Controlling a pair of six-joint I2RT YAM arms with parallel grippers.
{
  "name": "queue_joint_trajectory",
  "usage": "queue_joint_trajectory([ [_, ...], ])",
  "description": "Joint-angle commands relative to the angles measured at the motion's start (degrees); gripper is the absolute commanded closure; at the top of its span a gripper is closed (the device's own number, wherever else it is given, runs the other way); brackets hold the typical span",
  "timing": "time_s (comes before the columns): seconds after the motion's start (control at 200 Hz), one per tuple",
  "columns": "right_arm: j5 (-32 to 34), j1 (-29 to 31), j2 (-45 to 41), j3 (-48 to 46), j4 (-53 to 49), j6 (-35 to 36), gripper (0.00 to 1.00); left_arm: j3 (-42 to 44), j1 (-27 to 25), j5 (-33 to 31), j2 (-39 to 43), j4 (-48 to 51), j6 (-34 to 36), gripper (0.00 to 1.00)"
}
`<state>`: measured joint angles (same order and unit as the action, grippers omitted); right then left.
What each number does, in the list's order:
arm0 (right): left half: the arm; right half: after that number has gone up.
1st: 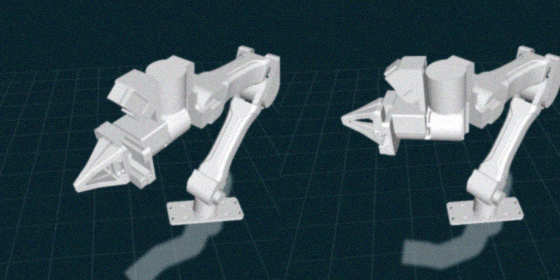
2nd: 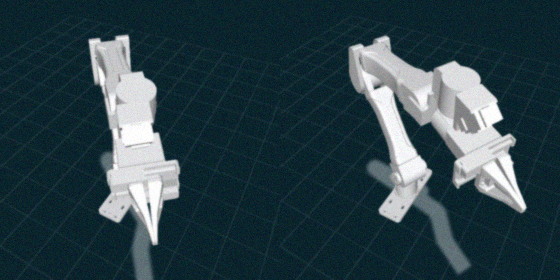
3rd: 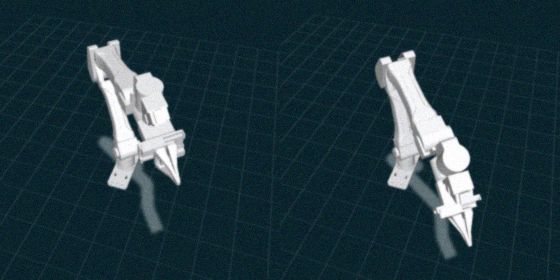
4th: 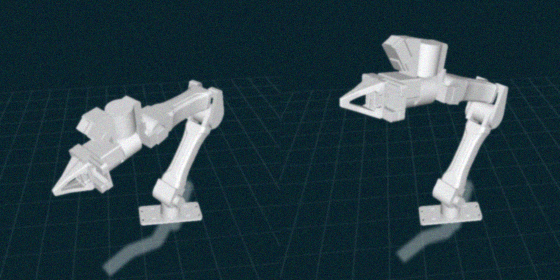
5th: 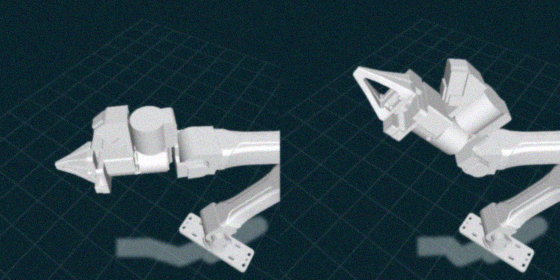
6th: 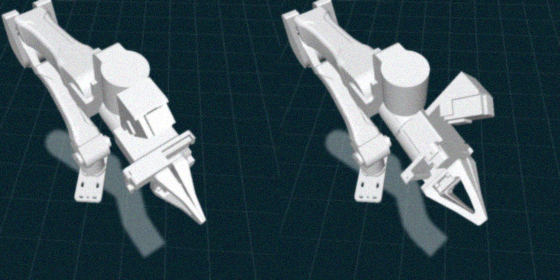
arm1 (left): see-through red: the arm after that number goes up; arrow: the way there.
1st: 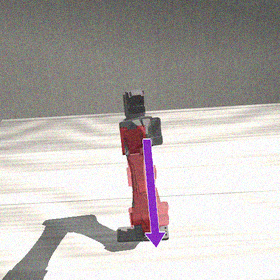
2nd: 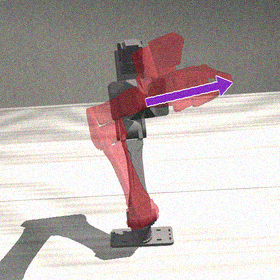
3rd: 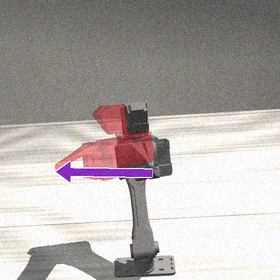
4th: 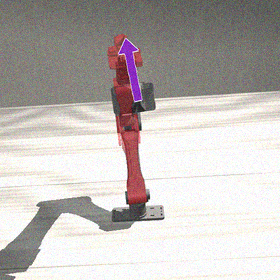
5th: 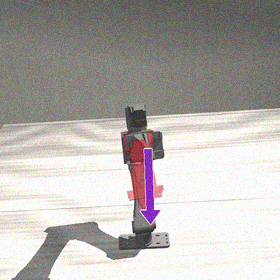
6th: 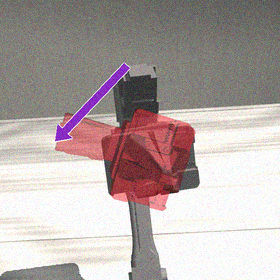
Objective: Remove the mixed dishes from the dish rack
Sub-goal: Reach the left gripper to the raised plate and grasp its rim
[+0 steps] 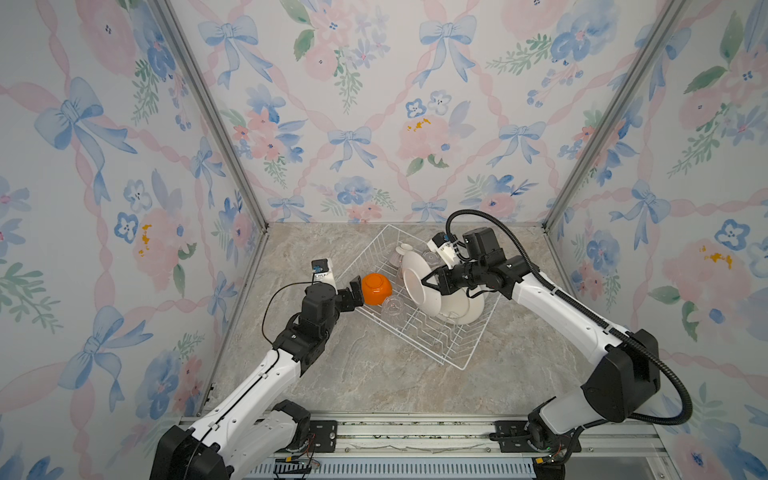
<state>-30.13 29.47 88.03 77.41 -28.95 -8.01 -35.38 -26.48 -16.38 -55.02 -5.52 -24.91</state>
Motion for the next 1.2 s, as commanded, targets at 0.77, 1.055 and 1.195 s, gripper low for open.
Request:
queue_joint_trajectory([
  [0.77,11.81,0.93,-7.51,7.96,4.52,-19.68,1.0,-2.17,-19.96,1.18,-4.51,-20.3,18.85,0.02],
  [1.055,15.78,0.59,-8.12,9.6,7.08,-25.21,1.0,-4.98,-25.62,-0.45,-11.74,-26.98,22.62,0.02],
  [1.195,16.33,0.46,-8.44,9.26,8.33,-29.87,1.0,-6.25,-26.77,-2.68,-16.07,-31.96,22.56,0.02],
])
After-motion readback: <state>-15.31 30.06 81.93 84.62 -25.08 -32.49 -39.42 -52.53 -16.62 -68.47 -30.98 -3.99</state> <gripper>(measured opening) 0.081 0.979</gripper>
